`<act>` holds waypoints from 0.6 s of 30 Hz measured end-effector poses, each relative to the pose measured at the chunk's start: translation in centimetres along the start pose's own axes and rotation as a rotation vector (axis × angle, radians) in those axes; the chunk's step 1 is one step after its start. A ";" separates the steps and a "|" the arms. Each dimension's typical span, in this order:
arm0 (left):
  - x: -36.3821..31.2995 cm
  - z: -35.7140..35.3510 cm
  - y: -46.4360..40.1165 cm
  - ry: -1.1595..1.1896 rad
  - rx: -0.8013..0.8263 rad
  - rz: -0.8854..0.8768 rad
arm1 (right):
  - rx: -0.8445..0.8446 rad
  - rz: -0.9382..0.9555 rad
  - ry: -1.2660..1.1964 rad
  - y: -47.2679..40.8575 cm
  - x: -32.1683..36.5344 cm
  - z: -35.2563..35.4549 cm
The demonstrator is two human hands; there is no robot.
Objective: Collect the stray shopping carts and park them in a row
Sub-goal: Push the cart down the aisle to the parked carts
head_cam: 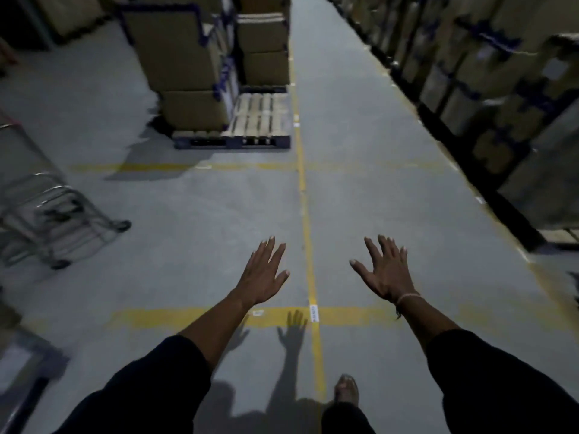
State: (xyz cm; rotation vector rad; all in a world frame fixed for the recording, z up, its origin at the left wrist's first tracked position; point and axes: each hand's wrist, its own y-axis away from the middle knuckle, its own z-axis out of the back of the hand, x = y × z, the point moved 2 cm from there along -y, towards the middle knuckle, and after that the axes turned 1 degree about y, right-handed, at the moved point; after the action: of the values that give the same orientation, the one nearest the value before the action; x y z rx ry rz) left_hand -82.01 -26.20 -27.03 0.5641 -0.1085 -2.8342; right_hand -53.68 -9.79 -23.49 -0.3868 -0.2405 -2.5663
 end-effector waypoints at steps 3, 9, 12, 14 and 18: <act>5.8 1.7 1.0 0.011 -0.037 0.122 | 0.047 0.100 0.004 -4.7 5.0 -1.9; 16.5 5.0 0.3 0.032 -0.123 0.327 | 0.133 0.276 0.003 -15.7 14.4 -5.1; 20.4 7.0 -0.7 0.055 -0.170 0.437 | 0.179 0.345 0.029 -21.7 19.1 -6.2; 22.5 8.3 -1.2 0.067 -0.191 0.487 | 0.211 0.395 0.048 -25.2 22.4 -6.6; 27.4 11.5 -2.5 0.084 -0.246 0.585 | 0.225 0.521 0.064 -31.3 29.6 -7.1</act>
State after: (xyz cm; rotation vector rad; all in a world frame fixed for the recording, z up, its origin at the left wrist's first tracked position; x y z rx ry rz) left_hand -111.51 -30.54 -26.83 0.4957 0.0794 -2.2119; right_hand -96.04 0.76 -23.69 -0.2417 -0.3503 -2.0121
